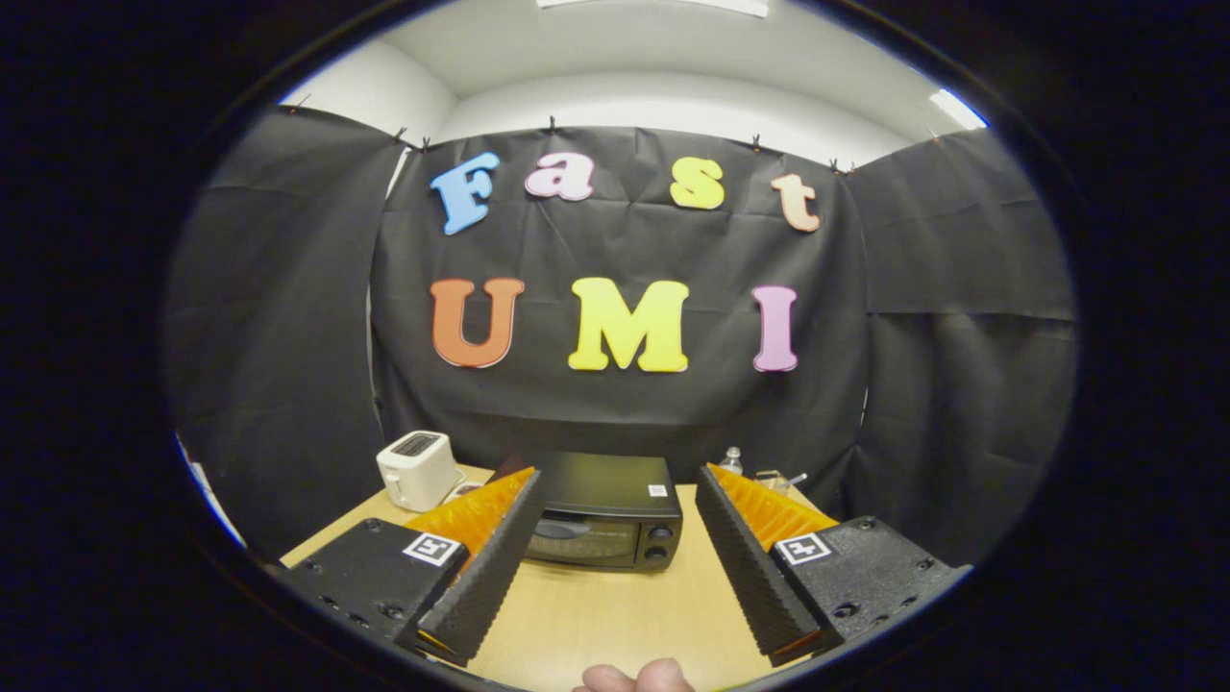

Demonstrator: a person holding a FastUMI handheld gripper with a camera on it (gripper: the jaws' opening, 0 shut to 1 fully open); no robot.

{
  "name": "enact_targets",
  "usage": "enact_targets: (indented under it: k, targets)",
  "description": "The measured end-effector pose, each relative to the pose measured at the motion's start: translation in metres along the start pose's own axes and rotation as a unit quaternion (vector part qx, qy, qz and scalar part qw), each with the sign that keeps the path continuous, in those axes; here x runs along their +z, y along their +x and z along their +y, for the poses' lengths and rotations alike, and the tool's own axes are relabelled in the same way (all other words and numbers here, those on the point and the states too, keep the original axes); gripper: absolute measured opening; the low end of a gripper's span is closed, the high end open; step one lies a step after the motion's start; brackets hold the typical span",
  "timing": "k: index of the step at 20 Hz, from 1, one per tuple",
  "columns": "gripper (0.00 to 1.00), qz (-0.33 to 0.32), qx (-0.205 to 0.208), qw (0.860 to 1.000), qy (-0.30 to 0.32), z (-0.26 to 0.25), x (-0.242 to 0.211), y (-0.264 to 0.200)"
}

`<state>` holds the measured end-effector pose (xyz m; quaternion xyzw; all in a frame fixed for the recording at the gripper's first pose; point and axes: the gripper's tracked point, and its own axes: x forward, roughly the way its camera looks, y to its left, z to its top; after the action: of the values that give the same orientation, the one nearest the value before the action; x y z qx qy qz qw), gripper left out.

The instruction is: Open the toaster oven, put the food inside, and close the toaster oven door.

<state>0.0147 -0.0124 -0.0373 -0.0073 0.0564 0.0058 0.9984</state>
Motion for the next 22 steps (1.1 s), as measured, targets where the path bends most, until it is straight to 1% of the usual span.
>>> enact_targets:
  k: [5,8,11,15,18,20,22]
  targets:
    - [1.0,0.043,0.014,0.999,0.008,0.02,-0.037,0.058]
    - [1.0,0.082,0.025,0.996,0.018,0.037,-0.068,0.104]
    - [1.0,0.106,0.035,0.994,0.02,0.053,-0.093,0.152]
    - [1.0,0.139,0.037,0.989,0.021,0.061,-0.133,0.21]
    - [1.0,0.17,0.038,0.984,0.022,0.067,-0.16,0.234]
    - [1.0,0.176,0.042,0.983,0.027,0.074,-0.167,0.238]
    - [1.0,0.184,0.036,0.982,0.03,0.075,-0.174,0.24]
